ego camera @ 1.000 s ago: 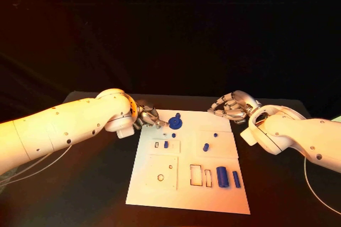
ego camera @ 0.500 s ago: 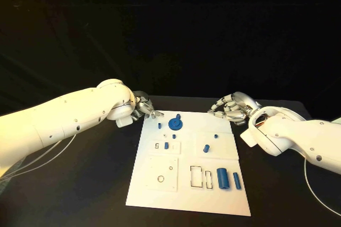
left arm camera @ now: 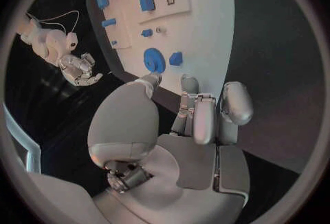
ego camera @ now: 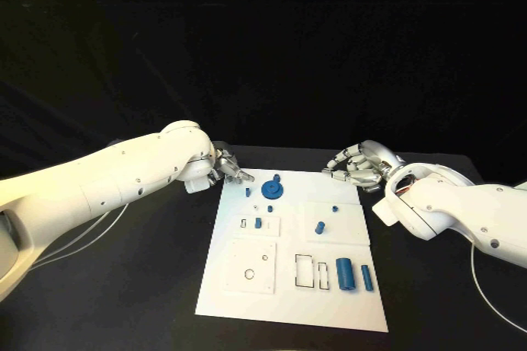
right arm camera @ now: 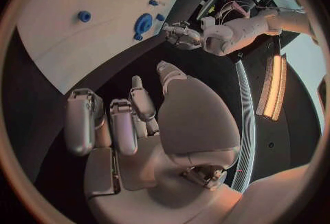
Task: Assemble the parts on the task board
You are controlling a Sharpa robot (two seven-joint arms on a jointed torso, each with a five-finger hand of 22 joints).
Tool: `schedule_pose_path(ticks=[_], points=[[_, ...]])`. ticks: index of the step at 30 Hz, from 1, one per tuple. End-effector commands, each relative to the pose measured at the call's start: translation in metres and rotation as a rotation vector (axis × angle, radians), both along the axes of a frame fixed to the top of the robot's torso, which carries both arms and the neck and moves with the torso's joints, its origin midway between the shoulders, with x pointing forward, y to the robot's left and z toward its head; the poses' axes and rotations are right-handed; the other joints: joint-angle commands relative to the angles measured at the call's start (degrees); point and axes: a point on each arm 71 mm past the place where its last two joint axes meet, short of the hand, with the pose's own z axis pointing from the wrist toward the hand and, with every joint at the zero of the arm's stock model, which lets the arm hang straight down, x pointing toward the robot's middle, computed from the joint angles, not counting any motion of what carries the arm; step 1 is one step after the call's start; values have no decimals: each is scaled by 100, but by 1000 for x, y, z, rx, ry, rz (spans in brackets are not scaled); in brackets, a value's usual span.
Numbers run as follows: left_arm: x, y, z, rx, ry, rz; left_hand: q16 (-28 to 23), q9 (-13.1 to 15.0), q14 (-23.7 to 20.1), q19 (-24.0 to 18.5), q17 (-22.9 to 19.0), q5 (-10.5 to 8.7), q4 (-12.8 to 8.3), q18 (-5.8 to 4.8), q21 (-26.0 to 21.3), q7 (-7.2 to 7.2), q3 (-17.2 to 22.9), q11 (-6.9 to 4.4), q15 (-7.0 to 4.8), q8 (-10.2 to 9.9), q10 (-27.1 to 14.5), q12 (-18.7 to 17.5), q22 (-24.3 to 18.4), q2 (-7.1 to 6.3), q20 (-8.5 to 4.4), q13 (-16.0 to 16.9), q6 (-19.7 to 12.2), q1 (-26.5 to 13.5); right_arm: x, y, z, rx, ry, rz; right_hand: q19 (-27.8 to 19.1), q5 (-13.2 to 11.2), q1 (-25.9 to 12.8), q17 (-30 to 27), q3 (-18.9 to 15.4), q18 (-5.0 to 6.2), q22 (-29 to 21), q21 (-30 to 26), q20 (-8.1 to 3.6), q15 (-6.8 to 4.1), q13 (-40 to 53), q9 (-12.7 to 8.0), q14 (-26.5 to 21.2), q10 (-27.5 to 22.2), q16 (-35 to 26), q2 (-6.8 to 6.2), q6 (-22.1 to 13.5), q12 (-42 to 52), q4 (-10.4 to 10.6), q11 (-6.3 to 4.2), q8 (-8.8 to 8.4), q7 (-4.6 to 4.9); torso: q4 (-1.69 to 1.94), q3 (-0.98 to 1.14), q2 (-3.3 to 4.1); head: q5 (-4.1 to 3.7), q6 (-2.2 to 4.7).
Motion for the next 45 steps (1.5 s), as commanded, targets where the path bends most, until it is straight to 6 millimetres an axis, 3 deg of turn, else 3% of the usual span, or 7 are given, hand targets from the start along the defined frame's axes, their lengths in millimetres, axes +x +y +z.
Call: schedule_pose_path(ticks=[1,29,45], points=[[0,-3,-2,-1,31,-27,32,-8,240,51,606,4,-6,3,20,6,-25,-3,21,4,29,39,12,37,-8,5,39,-1,-1,2,0,-3,-1,21,-22,-13,-41,1018,-21,89,941,-15,-14,-26,-4,-7,464,-34,-22,-19,-48,-16,-6,-3,30,7,-1,4,-5,-1,-15],[-2,-13,-13,11,86,-76,131,-54,296,147,721,11,-20,-21,82,-33,-31,-37,-2,22,130,142,138,139,-17,79,155,103,1,4,-1,-5,0,23,-23,-4,-39,1016,-14,90,941,-20,-14,-27,2,-8,463,-27,-23,-12,-50,-9,-4,-4,39,7,3,7,-16,-3,-49],[-1,-14,-16,9,93,-75,163,-129,310,181,751,43,-29,-30,107,-60,71,-65,-26,-13,164,162,189,312,-38,60,216,341,1,4,-1,-5,0,24,-24,-2,-38,1017,-12,91,939,-24,-15,-27,-2,-8,464,-30,-23,-8,-50,-12,-4,-4,41,6,-4,8,-13,-13,-67]])
